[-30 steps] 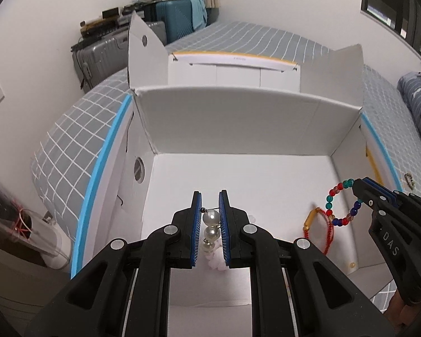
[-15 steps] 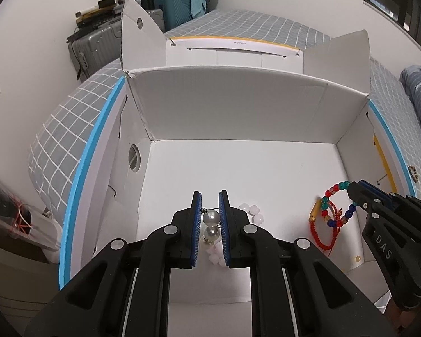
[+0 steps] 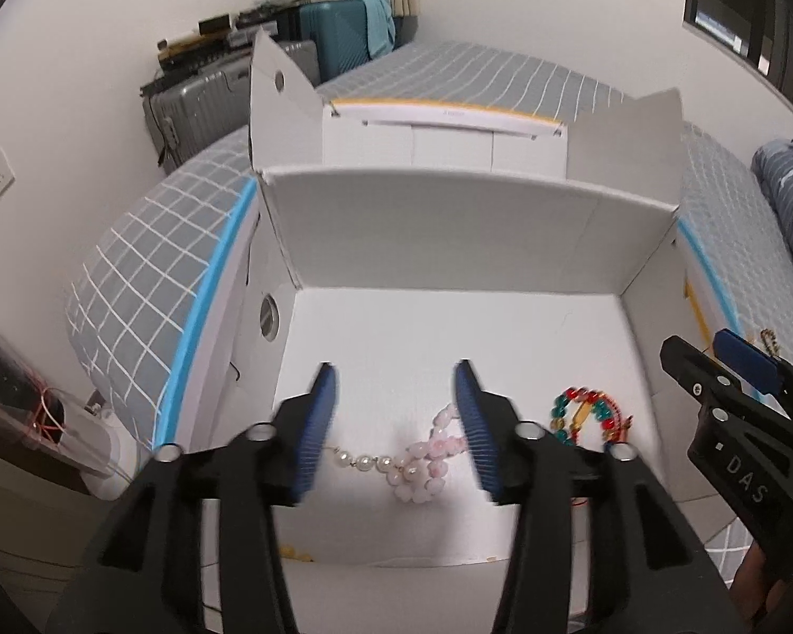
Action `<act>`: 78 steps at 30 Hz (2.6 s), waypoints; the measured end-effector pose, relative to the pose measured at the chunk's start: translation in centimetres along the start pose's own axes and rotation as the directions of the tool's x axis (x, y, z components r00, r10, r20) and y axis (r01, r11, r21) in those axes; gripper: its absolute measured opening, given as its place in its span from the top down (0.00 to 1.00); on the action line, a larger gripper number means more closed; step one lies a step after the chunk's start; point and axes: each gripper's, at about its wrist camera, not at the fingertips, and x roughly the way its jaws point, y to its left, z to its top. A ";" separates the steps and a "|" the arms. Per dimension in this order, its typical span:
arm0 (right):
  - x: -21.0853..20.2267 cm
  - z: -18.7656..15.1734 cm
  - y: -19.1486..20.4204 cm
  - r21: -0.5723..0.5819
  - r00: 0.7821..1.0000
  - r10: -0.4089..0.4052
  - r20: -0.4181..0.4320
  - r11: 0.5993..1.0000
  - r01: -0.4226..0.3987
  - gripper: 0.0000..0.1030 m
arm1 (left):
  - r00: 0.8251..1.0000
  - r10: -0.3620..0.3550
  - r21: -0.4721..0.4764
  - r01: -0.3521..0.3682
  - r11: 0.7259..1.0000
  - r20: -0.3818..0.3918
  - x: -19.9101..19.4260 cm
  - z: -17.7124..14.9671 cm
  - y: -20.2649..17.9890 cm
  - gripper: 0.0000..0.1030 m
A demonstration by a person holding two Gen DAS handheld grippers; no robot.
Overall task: Organize jewelry
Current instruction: 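Open both tools to drop the earrings and multicolour bracelet into the box, then move both open tools back over the amber and red bead bracelets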
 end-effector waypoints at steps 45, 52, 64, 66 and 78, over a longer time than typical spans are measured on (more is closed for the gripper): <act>-12.6 -5.9 -24.9 0.252 0.943 -0.322 0.084 0.922 0.293 0.08 | 0.955 -0.272 0.260 0.235 0.937 0.117 -8.0 -1.6 -21.9 0.06; -13.0 -7.7 -30.2 0.297 0.933 -0.358 0.029 0.894 0.334 0.08 | 0.947 -0.307 0.321 0.263 0.910 0.094 -7.2 -2.3 -27.8 0.06; -8.9 -8.6 -40.4 0.361 0.918 -0.386 -0.092 0.846 0.392 0.08 | 0.943 -0.331 0.382 0.318 0.868 -0.034 -0.8 -1.8 -38.0 0.06; -7.6 -8.4 -41.9 0.362 0.919 -0.377 -0.119 0.845 0.394 0.08 | 0.942 -0.331 0.386 0.324 0.863 -0.053 0.4 -1.5 -39.3 0.06; -1.0 -8.8 -47.7 0.381 0.912 -0.357 -0.200 0.830 0.408 0.09 | 0.950 -0.288 0.390 0.314 0.866 -0.123 8.8 -0.2 -45.1 0.06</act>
